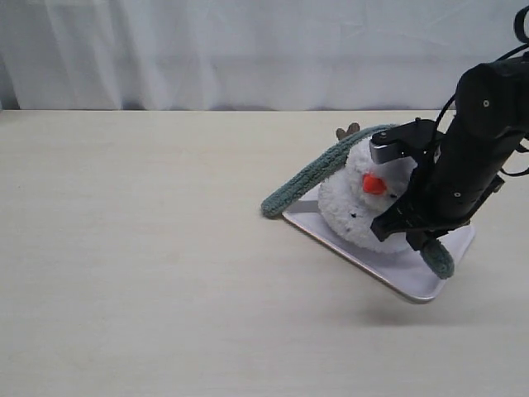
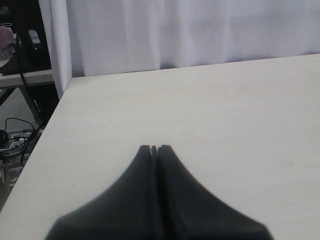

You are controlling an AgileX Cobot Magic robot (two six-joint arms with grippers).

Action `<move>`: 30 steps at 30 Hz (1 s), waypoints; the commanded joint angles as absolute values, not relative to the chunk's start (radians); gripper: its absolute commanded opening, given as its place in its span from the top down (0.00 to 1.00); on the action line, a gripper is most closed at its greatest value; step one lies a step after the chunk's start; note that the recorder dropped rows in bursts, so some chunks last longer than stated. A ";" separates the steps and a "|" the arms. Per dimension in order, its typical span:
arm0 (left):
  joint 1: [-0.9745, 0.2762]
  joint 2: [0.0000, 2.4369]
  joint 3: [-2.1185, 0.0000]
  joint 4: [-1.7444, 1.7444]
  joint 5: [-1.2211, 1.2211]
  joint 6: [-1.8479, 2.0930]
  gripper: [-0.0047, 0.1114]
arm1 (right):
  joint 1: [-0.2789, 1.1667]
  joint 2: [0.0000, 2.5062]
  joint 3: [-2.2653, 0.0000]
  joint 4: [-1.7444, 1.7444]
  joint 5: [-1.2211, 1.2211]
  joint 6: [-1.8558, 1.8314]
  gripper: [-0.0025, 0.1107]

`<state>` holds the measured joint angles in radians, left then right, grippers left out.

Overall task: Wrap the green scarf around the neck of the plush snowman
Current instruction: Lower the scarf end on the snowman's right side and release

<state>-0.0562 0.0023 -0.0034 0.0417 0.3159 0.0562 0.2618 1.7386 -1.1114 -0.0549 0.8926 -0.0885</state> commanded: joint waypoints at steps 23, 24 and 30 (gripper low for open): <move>-0.060 0.000 0.000 0.039 0.309 0.058 0.96 | 0.257 1.589 -1.162 0.012 1.060 -0.167 0.48; -0.060 0.000 0.000 0.039 0.309 0.058 0.96 | 0.257 1.564 -1.162 0.010 1.059 -0.167 0.48; -0.060 0.000 0.000 0.039 0.309 0.058 0.96 | 0.257 1.428 -1.162 -0.132 0.948 -0.060 0.48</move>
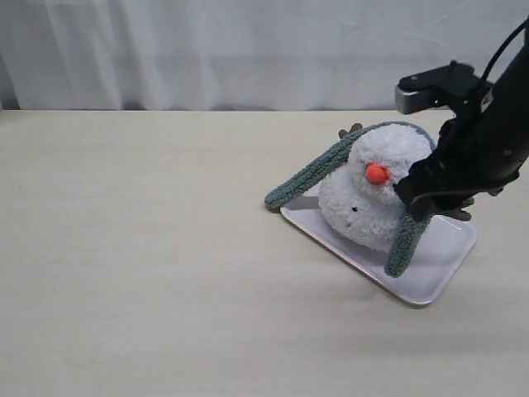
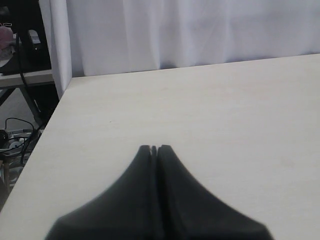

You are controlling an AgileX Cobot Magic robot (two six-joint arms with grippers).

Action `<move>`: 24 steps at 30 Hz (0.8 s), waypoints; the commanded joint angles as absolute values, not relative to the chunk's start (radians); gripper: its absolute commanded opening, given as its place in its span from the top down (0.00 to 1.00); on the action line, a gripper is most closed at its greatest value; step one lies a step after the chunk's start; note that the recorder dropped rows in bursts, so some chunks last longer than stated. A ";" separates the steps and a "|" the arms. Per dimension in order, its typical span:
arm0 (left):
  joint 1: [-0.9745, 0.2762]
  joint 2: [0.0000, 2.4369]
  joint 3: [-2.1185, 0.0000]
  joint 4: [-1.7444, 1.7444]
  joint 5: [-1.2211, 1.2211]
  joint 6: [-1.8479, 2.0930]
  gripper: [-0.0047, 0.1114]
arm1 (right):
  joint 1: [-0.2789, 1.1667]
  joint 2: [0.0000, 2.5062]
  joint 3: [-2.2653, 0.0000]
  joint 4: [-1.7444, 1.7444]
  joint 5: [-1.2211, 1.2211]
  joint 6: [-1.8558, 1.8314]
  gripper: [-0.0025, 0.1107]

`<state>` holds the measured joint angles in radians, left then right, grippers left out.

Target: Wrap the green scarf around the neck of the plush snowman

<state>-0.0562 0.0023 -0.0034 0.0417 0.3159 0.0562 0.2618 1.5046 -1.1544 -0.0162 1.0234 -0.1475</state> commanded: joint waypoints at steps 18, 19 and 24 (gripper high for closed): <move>-0.060 0.000 0.000 0.039 0.309 0.058 0.96 | -0.003 1.577 -1.253 0.269 0.725 -0.347 0.64; -0.060 0.000 0.000 0.039 0.309 0.058 0.96 | -0.014 1.598 -1.260 0.272 0.698 -0.353 0.64; -0.060 0.000 0.000 0.039 0.309 0.058 0.96 | -0.014 1.691 -1.303 0.261 0.702 -0.358 0.64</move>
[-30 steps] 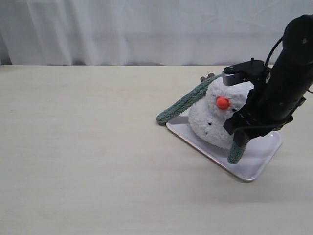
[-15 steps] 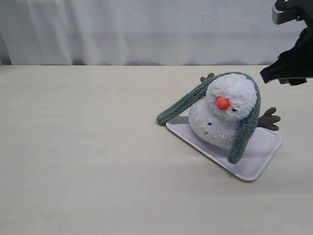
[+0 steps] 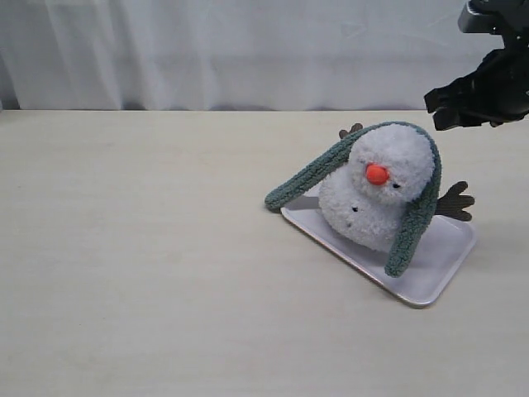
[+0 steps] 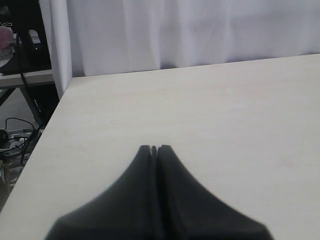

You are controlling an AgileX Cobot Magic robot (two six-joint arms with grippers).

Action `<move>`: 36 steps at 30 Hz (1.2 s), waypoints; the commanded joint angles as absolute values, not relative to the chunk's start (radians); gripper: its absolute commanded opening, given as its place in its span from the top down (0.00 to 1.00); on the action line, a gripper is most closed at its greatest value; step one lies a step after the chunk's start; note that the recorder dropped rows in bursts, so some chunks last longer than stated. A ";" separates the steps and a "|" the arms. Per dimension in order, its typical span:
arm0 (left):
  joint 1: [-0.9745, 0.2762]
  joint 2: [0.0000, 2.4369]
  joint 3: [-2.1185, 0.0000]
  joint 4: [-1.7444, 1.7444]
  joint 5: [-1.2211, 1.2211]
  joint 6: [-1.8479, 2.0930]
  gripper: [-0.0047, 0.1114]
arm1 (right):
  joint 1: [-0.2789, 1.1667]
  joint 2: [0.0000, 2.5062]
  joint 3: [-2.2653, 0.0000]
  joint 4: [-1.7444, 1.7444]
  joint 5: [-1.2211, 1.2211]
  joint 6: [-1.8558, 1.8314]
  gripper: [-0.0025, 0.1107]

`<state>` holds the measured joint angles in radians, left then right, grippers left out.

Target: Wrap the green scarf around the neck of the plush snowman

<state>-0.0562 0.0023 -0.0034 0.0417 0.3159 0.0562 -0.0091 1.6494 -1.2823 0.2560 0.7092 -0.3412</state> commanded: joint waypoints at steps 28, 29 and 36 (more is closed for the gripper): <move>-0.060 0.000 0.000 0.039 0.309 0.058 0.96 | -0.012 1.800 -1.234 0.280 0.728 -0.431 0.94; -0.060 0.000 0.000 0.039 0.309 0.058 0.96 | -0.012 1.800 -1.234 0.283 0.734 -0.431 0.94; -0.060 0.000 0.000 0.039 0.309 0.058 0.96 | -0.012 1.745 -1.234 0.283 0.715 -0.431 0.91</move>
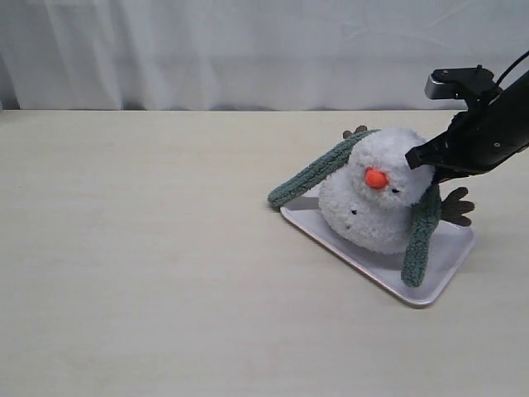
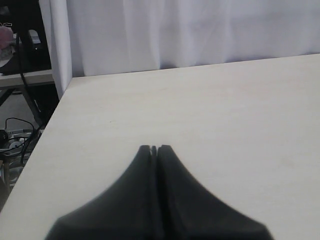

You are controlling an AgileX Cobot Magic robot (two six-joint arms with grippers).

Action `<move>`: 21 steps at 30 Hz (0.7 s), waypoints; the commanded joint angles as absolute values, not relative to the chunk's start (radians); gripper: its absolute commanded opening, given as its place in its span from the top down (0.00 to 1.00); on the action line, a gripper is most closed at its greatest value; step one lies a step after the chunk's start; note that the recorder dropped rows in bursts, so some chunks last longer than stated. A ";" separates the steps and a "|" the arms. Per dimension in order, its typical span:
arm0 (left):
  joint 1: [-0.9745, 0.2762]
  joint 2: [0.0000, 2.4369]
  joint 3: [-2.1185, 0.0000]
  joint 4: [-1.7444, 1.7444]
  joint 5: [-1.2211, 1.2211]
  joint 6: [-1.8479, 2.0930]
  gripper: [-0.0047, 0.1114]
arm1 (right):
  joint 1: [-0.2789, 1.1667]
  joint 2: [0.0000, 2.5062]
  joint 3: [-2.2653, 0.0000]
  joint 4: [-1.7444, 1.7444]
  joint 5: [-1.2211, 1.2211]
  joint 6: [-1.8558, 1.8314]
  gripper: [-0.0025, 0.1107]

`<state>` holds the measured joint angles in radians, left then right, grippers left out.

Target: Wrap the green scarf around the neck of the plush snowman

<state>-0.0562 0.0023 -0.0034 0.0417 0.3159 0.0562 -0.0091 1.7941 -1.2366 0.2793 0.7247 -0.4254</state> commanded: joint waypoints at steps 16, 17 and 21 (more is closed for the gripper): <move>-0.060 0.000 0.000 0.039 0.309 0.058 0.96 | 0.260 1.443 -1.234 0.284 0.813 -0.459 0.58; -0.060 0.000 0.000 0.039 0.309 0.058 0.96 | 0.301 1.448 -1.234 0.244 0.838 -0.434 0.58; -0.060 0.000 0.000 0.039 0.309 0.058 0.96 | 0.468 1.485 -1.190 0.193 0.853 -0.427 0.58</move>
<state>-0.0562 0.0023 -0.0034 0.0417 0.3159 0.0562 0.4126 1.4662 -1.2158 0.2154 0.8500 -0.4369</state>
